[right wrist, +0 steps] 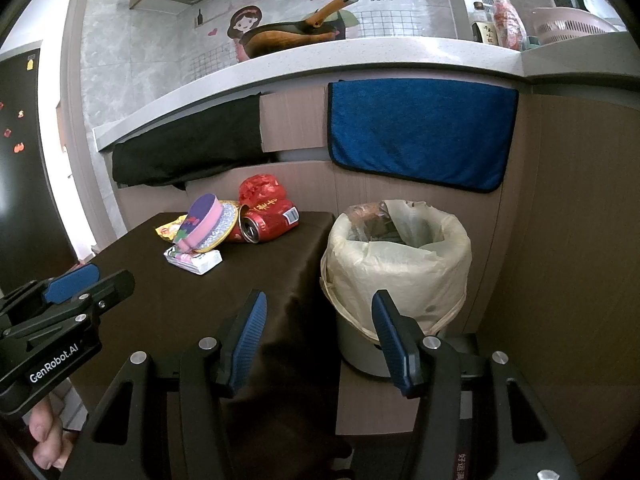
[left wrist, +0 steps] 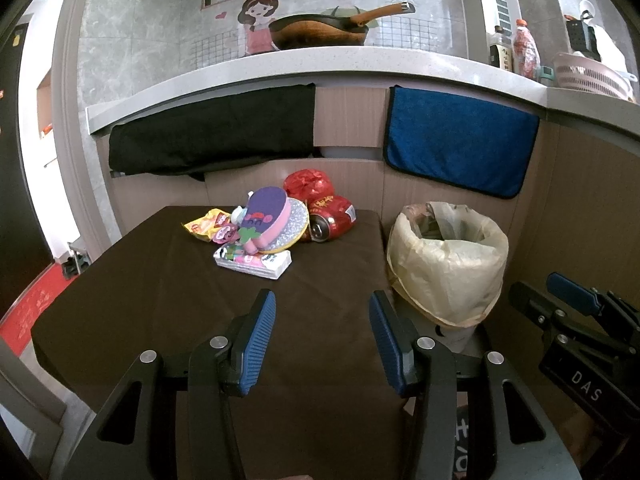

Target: Collect trash

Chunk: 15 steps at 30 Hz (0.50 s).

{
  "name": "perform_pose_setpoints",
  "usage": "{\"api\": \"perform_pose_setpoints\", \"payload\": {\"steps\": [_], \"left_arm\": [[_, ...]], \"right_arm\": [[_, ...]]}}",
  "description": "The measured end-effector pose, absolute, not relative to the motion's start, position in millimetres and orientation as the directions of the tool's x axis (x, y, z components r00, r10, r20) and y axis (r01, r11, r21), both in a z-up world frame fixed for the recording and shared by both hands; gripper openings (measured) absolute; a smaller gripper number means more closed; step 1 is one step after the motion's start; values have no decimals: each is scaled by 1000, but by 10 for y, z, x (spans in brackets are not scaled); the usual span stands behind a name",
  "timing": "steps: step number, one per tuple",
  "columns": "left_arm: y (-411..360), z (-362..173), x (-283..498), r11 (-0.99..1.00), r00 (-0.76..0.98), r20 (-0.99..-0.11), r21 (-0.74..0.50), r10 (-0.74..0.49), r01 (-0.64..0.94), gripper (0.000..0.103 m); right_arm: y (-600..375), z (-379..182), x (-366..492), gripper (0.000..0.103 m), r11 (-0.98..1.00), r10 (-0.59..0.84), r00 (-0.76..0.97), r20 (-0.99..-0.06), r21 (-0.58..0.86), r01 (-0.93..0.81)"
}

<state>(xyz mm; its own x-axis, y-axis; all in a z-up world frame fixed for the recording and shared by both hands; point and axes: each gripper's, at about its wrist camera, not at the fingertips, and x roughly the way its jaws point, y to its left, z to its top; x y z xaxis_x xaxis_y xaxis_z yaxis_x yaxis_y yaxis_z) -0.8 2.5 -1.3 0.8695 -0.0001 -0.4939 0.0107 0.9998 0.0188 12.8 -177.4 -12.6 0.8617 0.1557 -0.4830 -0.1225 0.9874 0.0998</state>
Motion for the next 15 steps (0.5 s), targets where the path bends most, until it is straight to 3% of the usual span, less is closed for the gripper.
{"api": "perform_pose_setpoints", "payload": {"steps": [10,15], "left_arm": [[153,24,148,1000,869,-494,-3,-10,10,50],[546,28,631,1000,866,-500,-20,4,-17,49]], "right_arm": [[-1769,-131,205,52,989,147,872,-467,85,-121],[-1672,-58,627,53,982,188,872,-452,74,-174]]}}
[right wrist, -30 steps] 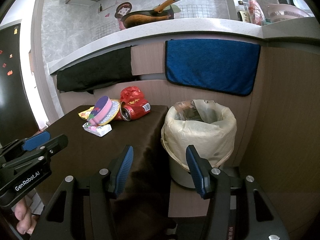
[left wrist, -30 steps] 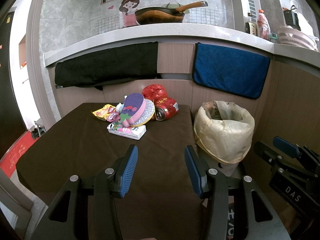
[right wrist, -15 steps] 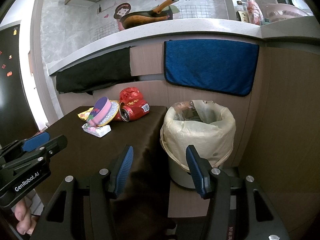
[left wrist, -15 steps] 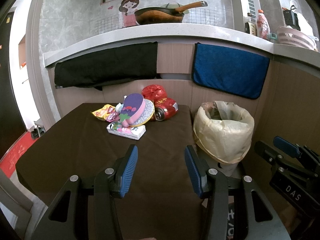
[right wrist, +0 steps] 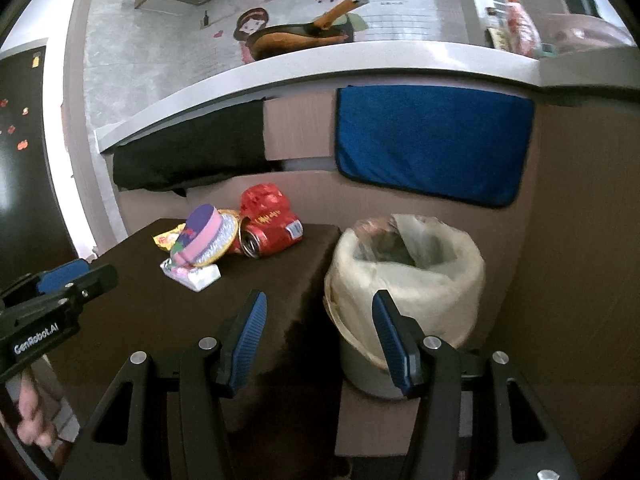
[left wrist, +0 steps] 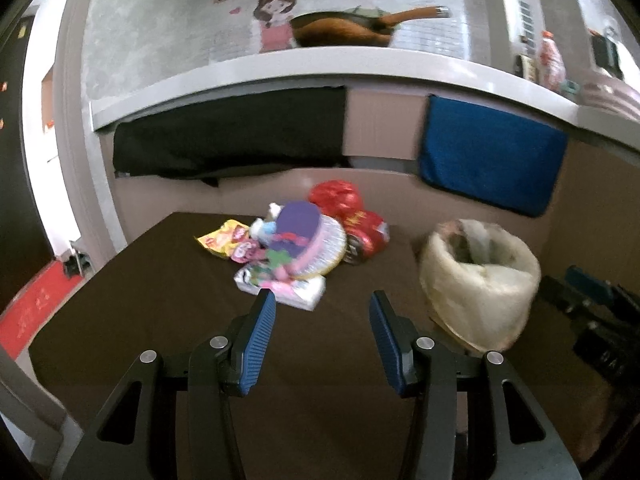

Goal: Collect trash
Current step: 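Grasp the pink-purple sponge with the left gripper and lift it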

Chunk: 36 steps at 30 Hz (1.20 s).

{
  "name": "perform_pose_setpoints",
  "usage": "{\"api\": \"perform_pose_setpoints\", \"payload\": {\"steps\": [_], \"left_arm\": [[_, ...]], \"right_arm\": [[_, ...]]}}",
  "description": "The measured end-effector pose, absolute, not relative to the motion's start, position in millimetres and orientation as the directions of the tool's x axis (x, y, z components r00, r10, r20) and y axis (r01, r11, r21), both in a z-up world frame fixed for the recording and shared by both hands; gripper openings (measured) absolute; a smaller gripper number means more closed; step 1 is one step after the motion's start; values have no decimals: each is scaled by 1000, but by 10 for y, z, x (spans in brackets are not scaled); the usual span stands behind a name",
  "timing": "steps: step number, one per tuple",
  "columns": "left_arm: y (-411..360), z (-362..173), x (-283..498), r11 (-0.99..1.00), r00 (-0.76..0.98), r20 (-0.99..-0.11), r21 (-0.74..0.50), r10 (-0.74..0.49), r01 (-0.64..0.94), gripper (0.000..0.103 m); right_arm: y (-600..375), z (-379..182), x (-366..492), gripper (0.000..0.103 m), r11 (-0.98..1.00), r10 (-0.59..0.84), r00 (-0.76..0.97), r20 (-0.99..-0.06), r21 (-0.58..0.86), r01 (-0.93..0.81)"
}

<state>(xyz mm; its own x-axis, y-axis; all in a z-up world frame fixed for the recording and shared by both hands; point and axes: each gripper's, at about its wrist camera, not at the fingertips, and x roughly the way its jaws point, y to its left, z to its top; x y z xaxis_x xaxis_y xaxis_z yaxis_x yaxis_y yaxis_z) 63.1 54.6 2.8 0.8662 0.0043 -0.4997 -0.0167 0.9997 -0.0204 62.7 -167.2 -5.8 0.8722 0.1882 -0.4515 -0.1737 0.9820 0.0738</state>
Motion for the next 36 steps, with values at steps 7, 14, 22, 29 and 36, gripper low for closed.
{"api": "perform_pose_setpoints", "payload": {"steps": [7,14,22,29,36], "left_arm": [[1087,-75,1495,990,830,-547,-138,-108,38,49],[1259,-352,2499,949,735,-614,-289,-286,128,49],[1442,-547,2956,927,688,-646,-358,-331,110,50],[1357,-714,3025,887,624,-653,-435,-430,156,58],[1200,-703,3036,876,602,-658,-454,-453,162,48]], "right_arm": [[-1432,19,1523,53,965,256,847,-467,78,-249],[-1247,-263,2207,52,960,270,787,-554,93,-264],[-1195,-543,2514,52,960,256,744,-618,70,-272],[-1195,-648,2640,52,957,268,729,-630,84,-279],[-1200,-731,2662,52,954,277,711,-647,95,-285]]}}
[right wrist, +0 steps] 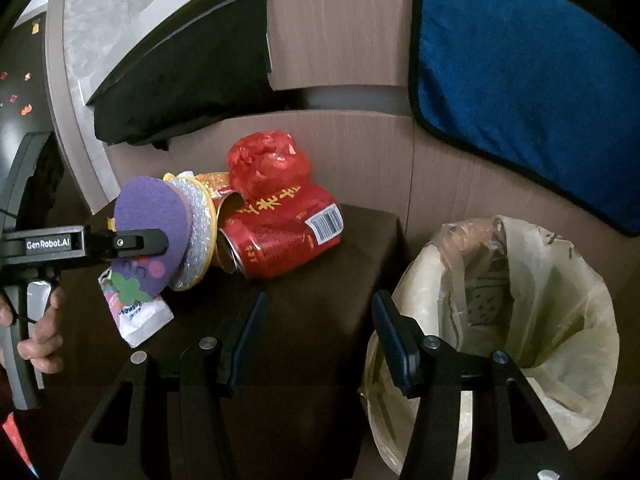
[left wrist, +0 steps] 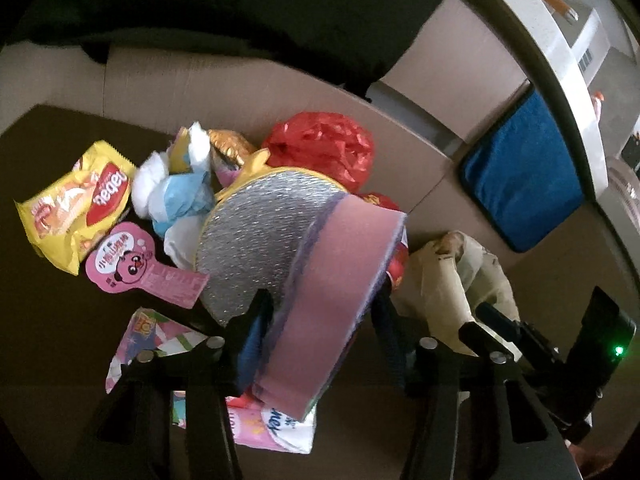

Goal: Collect trash
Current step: 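Grasp the pink-purple sponge with the left gripper and lift it, then grasp the pink tissue pack with the right gripper while the left gripper holds the sponge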

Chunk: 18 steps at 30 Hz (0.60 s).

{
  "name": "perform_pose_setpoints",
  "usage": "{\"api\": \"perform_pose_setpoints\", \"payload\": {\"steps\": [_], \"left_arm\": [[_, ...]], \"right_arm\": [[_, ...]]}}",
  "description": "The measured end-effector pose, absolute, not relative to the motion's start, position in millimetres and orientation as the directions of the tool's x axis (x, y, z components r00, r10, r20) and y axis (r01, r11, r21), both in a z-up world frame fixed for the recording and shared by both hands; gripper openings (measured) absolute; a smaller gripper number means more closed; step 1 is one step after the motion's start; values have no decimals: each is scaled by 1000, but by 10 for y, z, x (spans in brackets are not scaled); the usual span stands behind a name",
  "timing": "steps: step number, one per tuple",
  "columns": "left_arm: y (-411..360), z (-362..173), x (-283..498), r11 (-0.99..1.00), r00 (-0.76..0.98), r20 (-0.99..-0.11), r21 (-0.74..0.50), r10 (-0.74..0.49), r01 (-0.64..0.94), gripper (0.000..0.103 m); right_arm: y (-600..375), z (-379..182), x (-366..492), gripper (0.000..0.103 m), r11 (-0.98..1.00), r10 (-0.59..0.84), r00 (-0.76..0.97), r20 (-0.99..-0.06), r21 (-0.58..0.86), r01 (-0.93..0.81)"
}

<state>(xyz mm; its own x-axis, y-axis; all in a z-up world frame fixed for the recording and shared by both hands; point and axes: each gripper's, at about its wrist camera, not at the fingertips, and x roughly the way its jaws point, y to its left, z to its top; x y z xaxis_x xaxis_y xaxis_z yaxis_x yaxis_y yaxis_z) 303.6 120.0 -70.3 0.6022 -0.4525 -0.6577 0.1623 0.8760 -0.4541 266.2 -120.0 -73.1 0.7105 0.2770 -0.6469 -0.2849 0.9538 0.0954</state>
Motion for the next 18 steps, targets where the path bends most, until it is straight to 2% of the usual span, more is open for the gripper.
{"api": "perform_pose_setpoints", "payload": {"steps": [2,3,4,11,14,18], "left_arm": [[1172,-657,3002,885,616,-654,-434,-439,169,43],[1165,-625,2980,889,624,-651,-425,-431,171,35],[1169,-581,2952,895,638,-646,-412,-418,170,31],[1602,-271,2595,942,766,-590,-329,-256,61,31],[1873,-247,2470,956,779,-601,-293,-180,-5,31],[2225,-370,2309,946,753,-645,-310,-134,-98,31]], "right_arm": [[-1221,-735,2682,52,955,276,708,-650,101,-279],[-1232,-734,2685,52,955,278,707,-650,107,-277],[-1238,-726,2691,52,954,284,704,-651,118,-275],[-996,-498,2704,52,926,359,691,-627,145,-350],[-714,-494,2706,52,880,444,625,-642,182,-439],[-269,-565,2712,52,811,524,527,-669,205,-548]]}}
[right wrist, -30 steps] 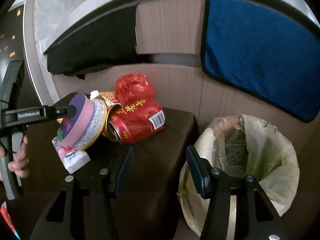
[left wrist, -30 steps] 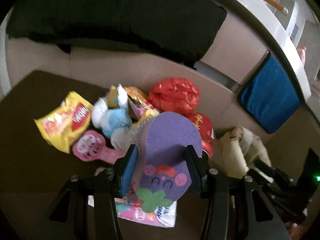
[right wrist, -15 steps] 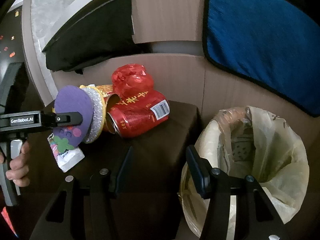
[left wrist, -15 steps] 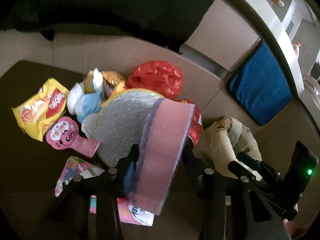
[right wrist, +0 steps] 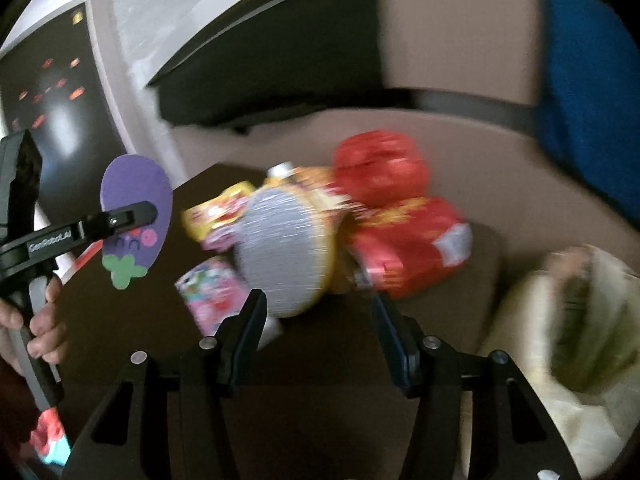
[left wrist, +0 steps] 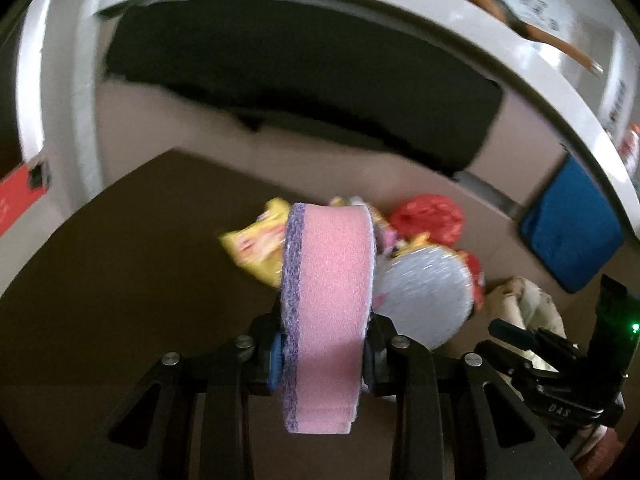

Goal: Collect trash
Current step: 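Grasp the pink tissue pack with the right gripper while the left gripper holds the sponge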

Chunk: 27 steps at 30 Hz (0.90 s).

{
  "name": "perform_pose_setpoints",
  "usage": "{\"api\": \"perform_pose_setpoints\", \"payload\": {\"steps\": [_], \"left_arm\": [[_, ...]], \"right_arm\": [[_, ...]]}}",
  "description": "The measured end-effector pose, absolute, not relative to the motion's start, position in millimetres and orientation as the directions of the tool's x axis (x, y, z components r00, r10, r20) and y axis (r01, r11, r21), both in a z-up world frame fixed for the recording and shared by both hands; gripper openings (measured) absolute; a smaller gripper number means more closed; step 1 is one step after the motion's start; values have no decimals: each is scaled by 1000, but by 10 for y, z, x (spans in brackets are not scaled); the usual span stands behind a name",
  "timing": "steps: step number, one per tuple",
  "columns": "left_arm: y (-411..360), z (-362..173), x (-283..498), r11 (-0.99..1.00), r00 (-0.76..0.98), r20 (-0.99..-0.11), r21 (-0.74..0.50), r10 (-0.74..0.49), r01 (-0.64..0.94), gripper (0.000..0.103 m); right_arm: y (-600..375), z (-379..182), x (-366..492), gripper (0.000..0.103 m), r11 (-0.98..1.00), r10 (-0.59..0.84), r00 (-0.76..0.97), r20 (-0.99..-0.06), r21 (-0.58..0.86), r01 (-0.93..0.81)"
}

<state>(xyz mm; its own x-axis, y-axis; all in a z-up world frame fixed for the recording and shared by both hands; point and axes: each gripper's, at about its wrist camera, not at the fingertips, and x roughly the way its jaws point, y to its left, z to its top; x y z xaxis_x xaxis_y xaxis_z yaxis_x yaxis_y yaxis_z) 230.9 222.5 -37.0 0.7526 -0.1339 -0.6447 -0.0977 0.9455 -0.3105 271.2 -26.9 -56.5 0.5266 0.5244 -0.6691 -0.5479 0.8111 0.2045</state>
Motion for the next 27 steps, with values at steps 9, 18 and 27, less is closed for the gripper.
{"api": "perform_pose_setpoints", "payload": {"steps": [9,18,27], "left_arm": [[2539,-724,1915,927,701,-709,-313,-84,-206,31],[2639,-710,1791,914,722,-689,-335,-70,-231,31],[2508,-570,1738,921,736,-676,-306,-34,-239,31]], "right_arm": [[554,-848,2954,51,703,549,353,-758,189,-685],[827,-1003,2678,53,666,501,330,-800,114,-737],[745,-960,2660,41,700,487,364,-794,105,-706]]}}
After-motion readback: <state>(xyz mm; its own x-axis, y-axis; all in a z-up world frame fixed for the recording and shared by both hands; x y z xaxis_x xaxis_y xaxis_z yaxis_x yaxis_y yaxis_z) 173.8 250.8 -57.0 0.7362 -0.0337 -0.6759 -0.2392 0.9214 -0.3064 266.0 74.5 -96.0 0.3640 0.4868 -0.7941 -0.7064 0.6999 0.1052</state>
